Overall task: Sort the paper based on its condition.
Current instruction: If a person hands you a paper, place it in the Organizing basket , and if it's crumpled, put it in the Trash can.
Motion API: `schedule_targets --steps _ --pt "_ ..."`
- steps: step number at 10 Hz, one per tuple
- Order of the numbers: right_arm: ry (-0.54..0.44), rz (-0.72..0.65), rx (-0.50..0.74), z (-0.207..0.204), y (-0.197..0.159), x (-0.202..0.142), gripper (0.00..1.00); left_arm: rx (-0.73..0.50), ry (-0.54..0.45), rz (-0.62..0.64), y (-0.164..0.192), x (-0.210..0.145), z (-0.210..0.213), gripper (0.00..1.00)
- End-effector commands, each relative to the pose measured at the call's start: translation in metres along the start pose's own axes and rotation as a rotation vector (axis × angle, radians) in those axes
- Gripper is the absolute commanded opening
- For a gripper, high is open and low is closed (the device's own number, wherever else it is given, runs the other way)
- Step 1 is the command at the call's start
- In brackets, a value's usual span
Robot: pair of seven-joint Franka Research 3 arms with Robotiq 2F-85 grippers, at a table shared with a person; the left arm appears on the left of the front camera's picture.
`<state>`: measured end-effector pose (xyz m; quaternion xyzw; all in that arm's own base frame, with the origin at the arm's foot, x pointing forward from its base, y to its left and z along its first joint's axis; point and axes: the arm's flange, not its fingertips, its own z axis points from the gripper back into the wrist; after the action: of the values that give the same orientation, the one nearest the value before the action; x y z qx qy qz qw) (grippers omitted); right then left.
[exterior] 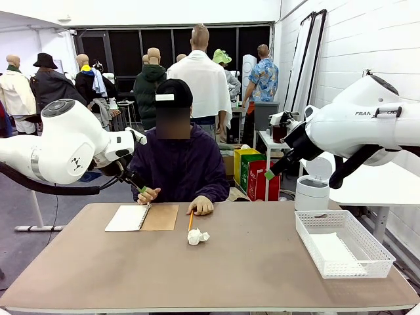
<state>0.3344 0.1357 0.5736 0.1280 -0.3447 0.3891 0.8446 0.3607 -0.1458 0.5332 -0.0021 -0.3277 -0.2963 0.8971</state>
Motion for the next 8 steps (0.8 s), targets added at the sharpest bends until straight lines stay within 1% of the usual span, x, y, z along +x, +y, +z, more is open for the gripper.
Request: schedule_targets --steps 1,7,8 --pt "0.003 -0.001 -0.003 0.0 -0.0001 0.0002 1.0 -0.001 0.003 0.003 0.0015 0.0014 -0.0006 1.0" --pt "0.0 0.0 0.0 0.0 0.0 0.0 1.0 -0.001 0.003 0.003 0.0015 0.0014 -0.0006 1.0" --pt "0.001 0.016 -0.008 -0.0064 0.0038 0.0065 1.0 -0.001 0.003 0.003 0.0015 0.0014 -0.0006 1.0"
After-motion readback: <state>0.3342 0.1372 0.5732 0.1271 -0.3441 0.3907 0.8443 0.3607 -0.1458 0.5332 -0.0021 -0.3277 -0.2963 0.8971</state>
